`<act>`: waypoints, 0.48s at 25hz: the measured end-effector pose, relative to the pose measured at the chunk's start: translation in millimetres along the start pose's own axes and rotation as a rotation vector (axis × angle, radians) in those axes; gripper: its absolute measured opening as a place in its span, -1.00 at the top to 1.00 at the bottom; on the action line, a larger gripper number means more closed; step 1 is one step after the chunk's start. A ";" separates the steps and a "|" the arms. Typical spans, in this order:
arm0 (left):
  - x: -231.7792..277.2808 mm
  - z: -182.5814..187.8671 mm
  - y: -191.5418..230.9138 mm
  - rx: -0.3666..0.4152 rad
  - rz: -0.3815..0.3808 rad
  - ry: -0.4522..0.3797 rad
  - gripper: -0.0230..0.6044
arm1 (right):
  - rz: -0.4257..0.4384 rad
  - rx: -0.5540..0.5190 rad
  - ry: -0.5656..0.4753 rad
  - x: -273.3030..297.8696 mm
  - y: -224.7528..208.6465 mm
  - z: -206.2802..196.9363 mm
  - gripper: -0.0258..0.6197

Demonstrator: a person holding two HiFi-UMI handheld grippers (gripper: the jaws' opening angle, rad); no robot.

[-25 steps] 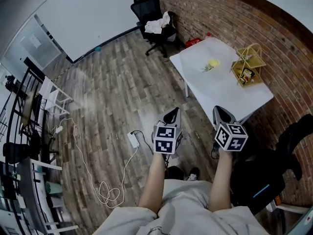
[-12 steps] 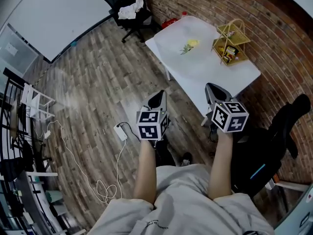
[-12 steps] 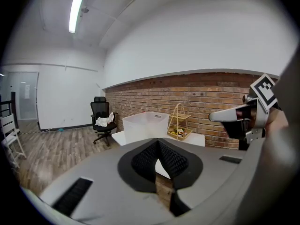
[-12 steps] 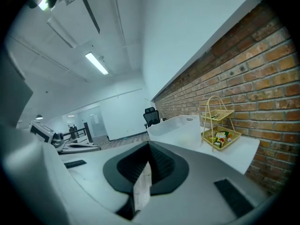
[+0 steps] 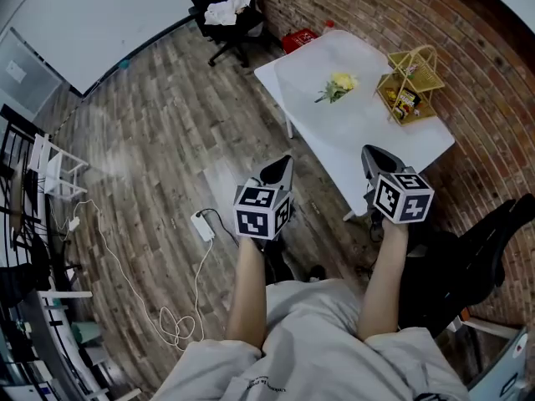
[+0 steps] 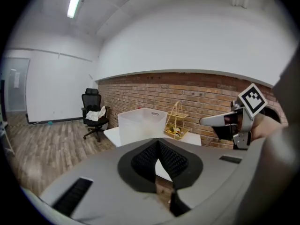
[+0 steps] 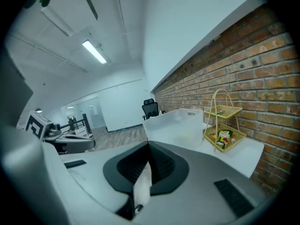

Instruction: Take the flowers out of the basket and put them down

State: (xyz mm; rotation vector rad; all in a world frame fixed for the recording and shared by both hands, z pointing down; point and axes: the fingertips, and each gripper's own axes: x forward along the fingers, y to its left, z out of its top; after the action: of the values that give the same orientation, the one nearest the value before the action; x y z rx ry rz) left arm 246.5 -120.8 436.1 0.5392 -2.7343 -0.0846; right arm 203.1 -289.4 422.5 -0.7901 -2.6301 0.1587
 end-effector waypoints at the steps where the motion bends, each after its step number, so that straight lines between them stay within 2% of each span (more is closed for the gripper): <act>1: 5.9 3.4 6.2 0.013 0.005 0.004 0.85 | 0.002 0.018 -0.011 5.6 -1.9 4.8 0.87; 4: 29.6 19.5 21.7 0.001 -0.021 -0.010 0.85 | -0.016 0.080 -0.034 26.0 -12.5 16.8 0.87; 7: 59.0 35.9 39.6 -0.085 -0.061 -0.040 0.85 | -0.078 0.084 -0.010 51.1 -23.6 23.5 0.87; 8: 69.4 40.2 44.2 -0.092 -0.070 -0.040 0.85 | -0.088 0.083 -0.012 59.0 -25.8 28.6 0.87; 12: 104.9 58.6 53.6 -0.025 -0.119 -0.021 0.85 | -0.115 0.084 -0.028 86.3 -35.9 52.9 0.87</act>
State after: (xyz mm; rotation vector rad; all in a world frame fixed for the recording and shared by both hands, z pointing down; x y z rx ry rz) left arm 115.9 -111.5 422.3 0.6966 -2.7159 -0.1551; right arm 97.9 -271.7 410.3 -0.6117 -2.6677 0.2490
